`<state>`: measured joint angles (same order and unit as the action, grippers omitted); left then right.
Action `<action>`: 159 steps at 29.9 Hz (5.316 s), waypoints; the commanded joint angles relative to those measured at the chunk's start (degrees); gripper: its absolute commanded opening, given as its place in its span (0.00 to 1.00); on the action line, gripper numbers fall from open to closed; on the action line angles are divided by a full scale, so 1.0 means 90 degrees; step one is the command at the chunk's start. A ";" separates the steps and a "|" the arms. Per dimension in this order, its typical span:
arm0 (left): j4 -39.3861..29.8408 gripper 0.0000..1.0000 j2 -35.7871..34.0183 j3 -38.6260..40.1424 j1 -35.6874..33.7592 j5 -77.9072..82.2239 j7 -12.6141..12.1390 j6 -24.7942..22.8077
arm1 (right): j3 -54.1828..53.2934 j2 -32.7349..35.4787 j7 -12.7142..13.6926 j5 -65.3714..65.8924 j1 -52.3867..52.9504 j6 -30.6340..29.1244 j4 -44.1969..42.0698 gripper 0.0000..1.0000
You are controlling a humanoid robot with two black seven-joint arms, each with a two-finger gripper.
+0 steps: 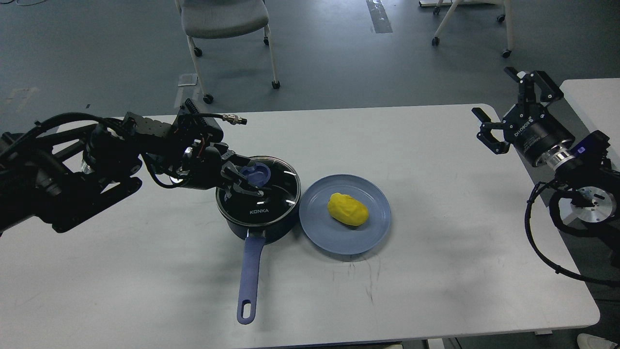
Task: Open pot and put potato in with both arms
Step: 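Grasp the blue lid knob with the left gripper, then lift the glass lid off the pot and set it down beside it, then release the lid and raise the left gripper away, then reach the right gripper down and grasp the yellow potato on the plate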
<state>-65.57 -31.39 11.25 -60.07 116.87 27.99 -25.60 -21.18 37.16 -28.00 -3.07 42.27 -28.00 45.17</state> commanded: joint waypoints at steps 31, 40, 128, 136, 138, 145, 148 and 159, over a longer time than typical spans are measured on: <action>-0.0898 0.36 -0.2105 -0.0038 -0.0475 0.0003 0.0001 0.0372 | -0.0009 0.0070 0.0000 0.0009 -0.0019 0.0000 0.0039 1.00; -0.0226 0.37 -0.3084 -0.0703 0.0451 -0.0055 0.0001 0.1583 | -0.0009 0.0129 0.0000 0.0009 -0.0029 0.0000 0.0039 1.00; 0.1680 0.98 -0.0448 0.1368 0.0414 -1.0798 -0.0728 -0.0267 | 0.4940 -0.1306 0.0000 0.8063 0.5372 0.0000 0.1563 1.00; 0.1680 0.98 -0.0419 0.1377 0.0414 -1.0798 -0.0728 -0.0267 | 0.5995 -0.1950 0.0000 0.8710 0.5323 0.0000 0.1534 1.00; 0.1680 0.98 -0.0419 0.1377 0.0414 -1.0798 -0.0728 -0.0267 | 0.6094 -0.2068 0.0000 0.8710 0.5293 0.0084 0.1514 1.00; 0.1680 0.98 -0.0428 0.1377 0.0414 -1.0798 -0.0728 -0.0267 | 0.6416 -0.2644 0.0000 0.8710 0.5099 0.0376 0.1007 1.00; 0.1680 0.98 -0.0419 0.1377 0.0414 -1.0798 -0.0728 -0.0267 | 0.6533 -0.2868 0.0000 0.8710 0.4972 0.0688 0.0792 1.00; 0.1680 0.98 -0.0409 0.1377 0.0414 -1.0798 -0.0708 -0.0267 | 0.6563 -0.3308 0.0000 0.8700 0.4445 0.1304 0.0226 1.00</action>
<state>-50.45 -35.07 23.66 -56.36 19.69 21.45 -28.00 37.82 8.18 -28.00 75.26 83.59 -17.10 48.43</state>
